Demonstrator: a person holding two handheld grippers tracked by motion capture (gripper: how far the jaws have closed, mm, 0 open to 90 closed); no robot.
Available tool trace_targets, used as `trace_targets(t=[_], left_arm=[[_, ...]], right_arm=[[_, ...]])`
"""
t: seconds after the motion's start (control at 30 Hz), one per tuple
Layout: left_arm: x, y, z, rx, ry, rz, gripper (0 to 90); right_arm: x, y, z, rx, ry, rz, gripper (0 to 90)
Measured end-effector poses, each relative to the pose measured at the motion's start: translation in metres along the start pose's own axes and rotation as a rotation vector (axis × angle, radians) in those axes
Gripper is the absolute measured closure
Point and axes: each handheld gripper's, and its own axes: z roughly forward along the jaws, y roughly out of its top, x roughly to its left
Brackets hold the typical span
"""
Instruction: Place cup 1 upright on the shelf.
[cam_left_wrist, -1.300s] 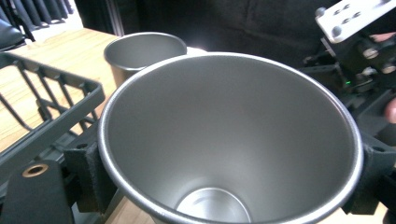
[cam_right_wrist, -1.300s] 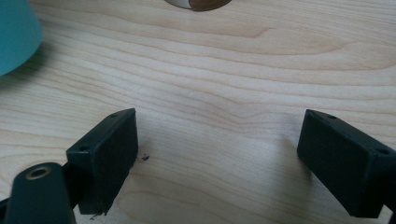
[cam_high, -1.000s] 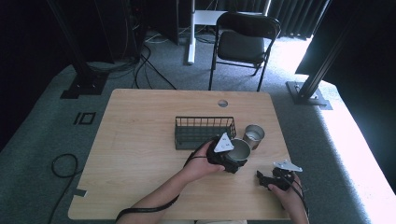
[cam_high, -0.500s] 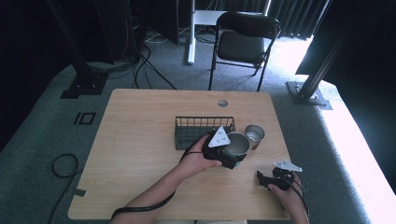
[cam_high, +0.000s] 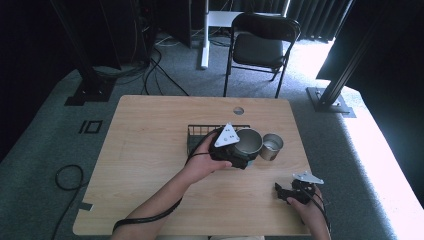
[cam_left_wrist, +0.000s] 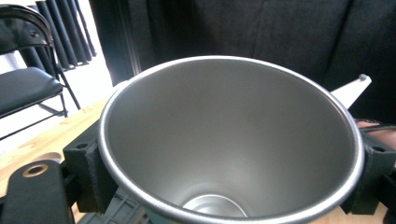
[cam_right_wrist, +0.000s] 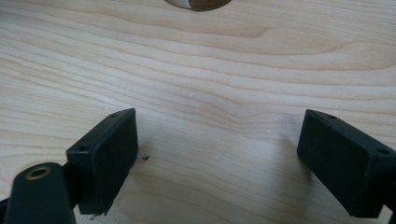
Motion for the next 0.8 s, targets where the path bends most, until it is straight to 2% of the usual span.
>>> trace_targets(t=[0.2, 0.23, 0.3, 0.47, 0.8], left_arm=[[0.012, 0.005, -0.009, -0.016, 0.045, -0.008, 13.4], [0.016, 0.007, -0.012, -0.024, 0.067, -0.008, 13.4], [0.018, 0.008, -0.014, -0.027, 0.077, -0.012, 13.4], [0.029, 0.010, -0.020, -0.043, 0.135, -0.010, 13.4], [0.053, 0.002, -0.030, -0.052, 0.248, -0.037, 13.3]], right_arm=[[0.000, 0.000, 0.000, 0.000, 0.000, 0.000, 12.0], [0.000, 0.000, 0.000, 0.000, 0.000, 0.000, 12.0], [0.000, 0.000, 0.000, 0.000, 0.000, 0.000, 12.0], [0.000, 0.000, 0.000, 0.000, 0.000, 0.001, 12.0], [0.000, 0.000, 0.000, 0.000, 0.001, 0.001, 12.0]])
